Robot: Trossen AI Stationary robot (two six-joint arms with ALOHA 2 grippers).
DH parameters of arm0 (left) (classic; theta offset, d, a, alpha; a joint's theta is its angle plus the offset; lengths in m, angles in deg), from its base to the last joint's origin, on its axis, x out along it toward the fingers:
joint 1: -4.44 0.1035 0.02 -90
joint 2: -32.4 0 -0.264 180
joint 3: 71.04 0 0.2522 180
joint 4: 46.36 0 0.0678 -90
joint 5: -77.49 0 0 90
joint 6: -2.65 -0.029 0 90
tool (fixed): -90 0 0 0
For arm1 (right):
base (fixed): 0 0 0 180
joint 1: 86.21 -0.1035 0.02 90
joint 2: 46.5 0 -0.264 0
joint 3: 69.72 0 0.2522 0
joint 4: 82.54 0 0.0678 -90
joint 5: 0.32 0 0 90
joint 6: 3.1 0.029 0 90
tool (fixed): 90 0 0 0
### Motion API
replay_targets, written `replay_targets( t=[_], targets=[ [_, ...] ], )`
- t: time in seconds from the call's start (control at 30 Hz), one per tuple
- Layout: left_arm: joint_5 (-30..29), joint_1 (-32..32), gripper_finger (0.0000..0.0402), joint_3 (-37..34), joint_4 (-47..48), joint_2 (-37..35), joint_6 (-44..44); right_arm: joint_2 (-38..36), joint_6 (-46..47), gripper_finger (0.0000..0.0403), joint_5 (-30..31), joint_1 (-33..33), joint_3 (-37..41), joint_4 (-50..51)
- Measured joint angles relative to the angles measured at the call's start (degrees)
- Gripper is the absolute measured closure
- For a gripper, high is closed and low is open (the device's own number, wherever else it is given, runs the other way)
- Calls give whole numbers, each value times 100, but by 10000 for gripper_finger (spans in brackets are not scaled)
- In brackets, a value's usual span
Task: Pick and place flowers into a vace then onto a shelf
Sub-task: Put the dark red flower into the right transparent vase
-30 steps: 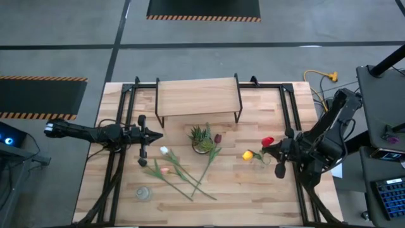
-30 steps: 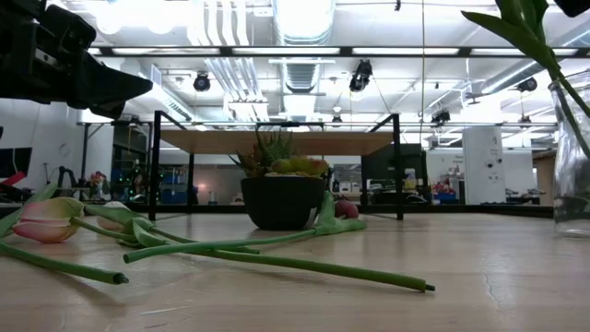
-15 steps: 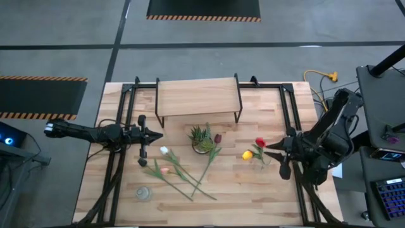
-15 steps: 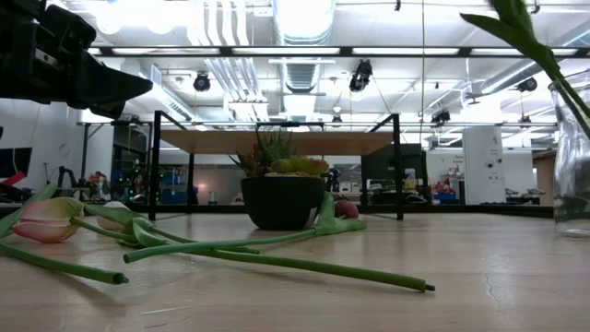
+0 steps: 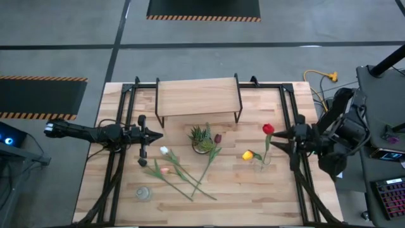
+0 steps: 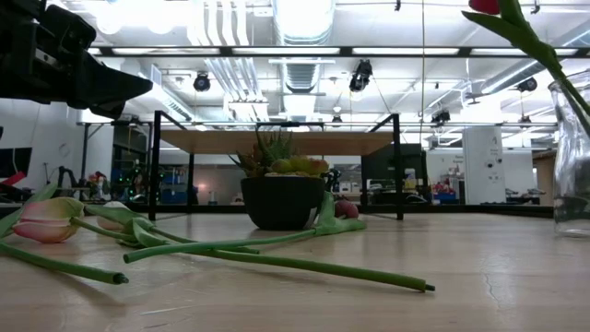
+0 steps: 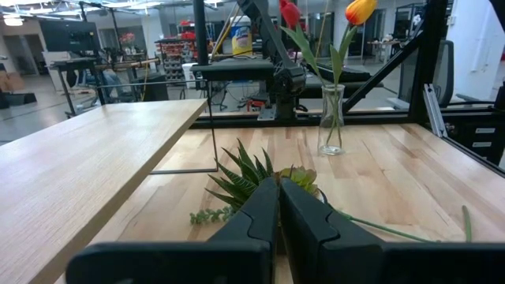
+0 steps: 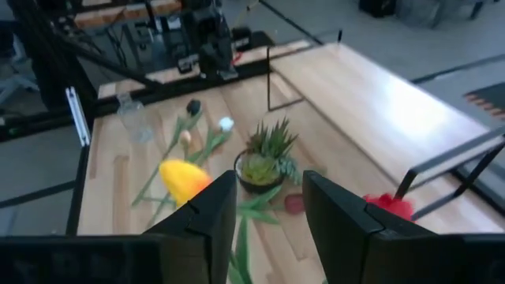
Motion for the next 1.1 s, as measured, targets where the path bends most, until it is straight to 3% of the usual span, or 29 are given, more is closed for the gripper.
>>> replay_targets(
  t=[0.13, 0.27, 0.43, 0.7, 0.9, 1.1],
  targets=[
    [-1, 0, 402, 2, 1, 1, 1, 96, -205, 266, 90, 11, -141, -28],
    [0, -1, 402, 0, -1, 0, 1, 274, -995, 268, 90, 11, -107, -364],
    [-1, 0, 402, 2, -1, 1, 1, 608, -2686, 262, 83, 11, -114, -1094],
    [0, 0, 402, 0, -1, 1, -1, 1210, -5447, 270, 74, 11, -226, -3336],
    [1, -2, 402, 0, -1, -1, 1, 1558, -5706, 269, 67, 24, -390, -3520],
    [0, -2, 402, 1, -1, 1, 1, 2064, -5590, 232, -332, 292, -436, -3605]
  ],
)
